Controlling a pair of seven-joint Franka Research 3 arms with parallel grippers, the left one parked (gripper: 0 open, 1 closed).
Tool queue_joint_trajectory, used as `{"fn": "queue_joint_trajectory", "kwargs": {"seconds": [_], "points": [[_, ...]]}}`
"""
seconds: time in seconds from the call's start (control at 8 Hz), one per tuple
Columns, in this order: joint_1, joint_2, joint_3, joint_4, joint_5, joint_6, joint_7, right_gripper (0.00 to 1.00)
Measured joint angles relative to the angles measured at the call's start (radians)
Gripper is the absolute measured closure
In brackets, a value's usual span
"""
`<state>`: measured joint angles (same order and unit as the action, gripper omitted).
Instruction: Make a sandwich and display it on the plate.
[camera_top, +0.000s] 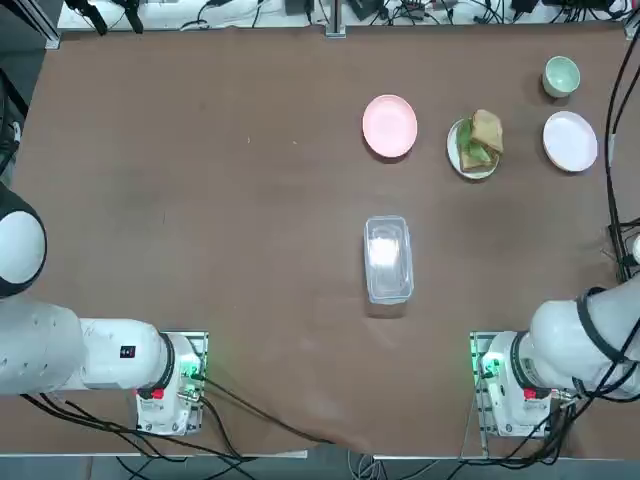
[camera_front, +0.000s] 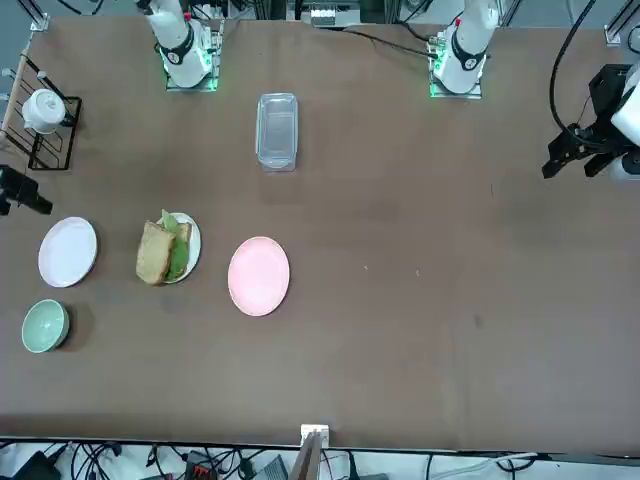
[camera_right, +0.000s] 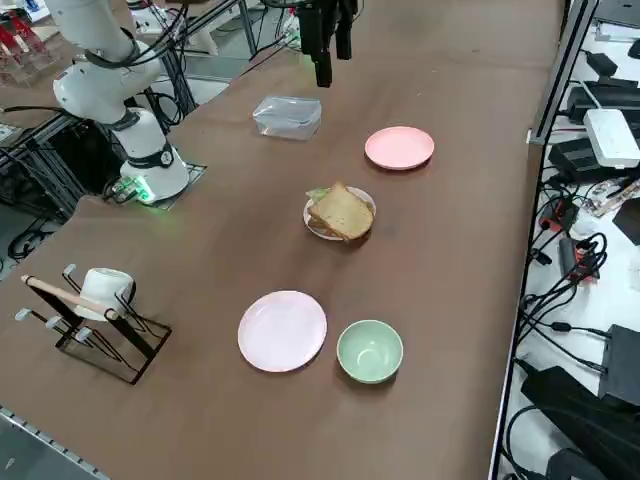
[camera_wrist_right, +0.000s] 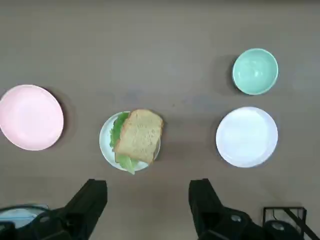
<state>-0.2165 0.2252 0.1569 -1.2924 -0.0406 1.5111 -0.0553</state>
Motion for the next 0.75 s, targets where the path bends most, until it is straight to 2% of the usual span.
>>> {"fn": "queue_joint_trajectory", "kwargs": {"seconds": [0.25, 0.38, 0.5, 0.75], "points": [[0.192, -0.093, -0.227, -0.120, 0.036, 0.043, 0.003, 0.00], [0.252, -0.148, -0.298, -0.192, 0.042, 0.076, 0.003, 0.00], [0.291, -0.199, -0.332, -0.254, 0.043, 0.095, 0.003, 0.00], [0.329, -0.259, -0.341, -0.306, 0.043, 0.099, 0.003, 0.00]]}}
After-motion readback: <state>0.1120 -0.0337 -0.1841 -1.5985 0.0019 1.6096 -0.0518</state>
